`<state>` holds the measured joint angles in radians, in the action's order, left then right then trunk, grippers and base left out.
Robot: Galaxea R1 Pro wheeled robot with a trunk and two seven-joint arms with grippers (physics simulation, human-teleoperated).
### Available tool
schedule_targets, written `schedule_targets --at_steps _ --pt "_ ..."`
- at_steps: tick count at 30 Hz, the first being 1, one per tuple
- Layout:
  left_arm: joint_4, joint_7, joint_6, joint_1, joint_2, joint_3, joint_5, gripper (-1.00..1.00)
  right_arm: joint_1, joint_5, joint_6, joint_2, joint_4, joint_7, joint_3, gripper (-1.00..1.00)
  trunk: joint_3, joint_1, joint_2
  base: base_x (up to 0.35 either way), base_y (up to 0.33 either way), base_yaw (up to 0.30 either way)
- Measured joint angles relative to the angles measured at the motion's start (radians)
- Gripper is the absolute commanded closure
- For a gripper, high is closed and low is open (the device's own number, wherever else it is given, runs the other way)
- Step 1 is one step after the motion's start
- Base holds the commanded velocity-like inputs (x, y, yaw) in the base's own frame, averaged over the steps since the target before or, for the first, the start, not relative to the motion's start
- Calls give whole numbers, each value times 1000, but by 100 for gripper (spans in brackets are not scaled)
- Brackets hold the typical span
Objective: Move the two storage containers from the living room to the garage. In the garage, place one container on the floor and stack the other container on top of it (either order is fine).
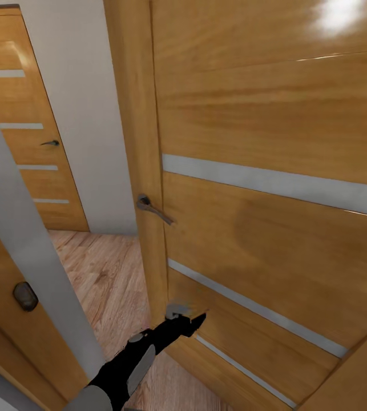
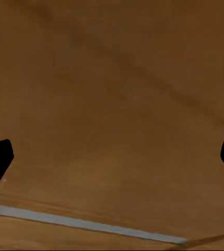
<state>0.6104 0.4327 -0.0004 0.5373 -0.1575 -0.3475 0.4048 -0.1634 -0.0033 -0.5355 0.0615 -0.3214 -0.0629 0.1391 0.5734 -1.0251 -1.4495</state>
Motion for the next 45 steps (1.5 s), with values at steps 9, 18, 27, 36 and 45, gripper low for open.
schedule_targets --at_steps 9,18,27,36,45 --pt "-510 -2 -485 -10 98 6 -1 -100 0 -2 0 -1 0 -1 -2 -100 0 0 0 0 0 0" --pt "-570 -7 -706 -163 148 0 -2 -100 0 -2 0 -1 0 -1 -3 -100 0 0 0 0 0 0" --pt "-575 -6 -764 -216 151 0 -1 -100 0 -2 0 -1 0 0 -2 -100 0 0 0 0 0 0" --pt "-575 -5 -768 -222 147 0 -1 -100 0 -2 0 -1 0 0 -2 -100 0 0 0 0 0 0" --pt "-575 -4 -768 -222 146 -2 -1 -100 0 -3 0 -1 0 0 -3 -100 0 0 0 7 -15 0"
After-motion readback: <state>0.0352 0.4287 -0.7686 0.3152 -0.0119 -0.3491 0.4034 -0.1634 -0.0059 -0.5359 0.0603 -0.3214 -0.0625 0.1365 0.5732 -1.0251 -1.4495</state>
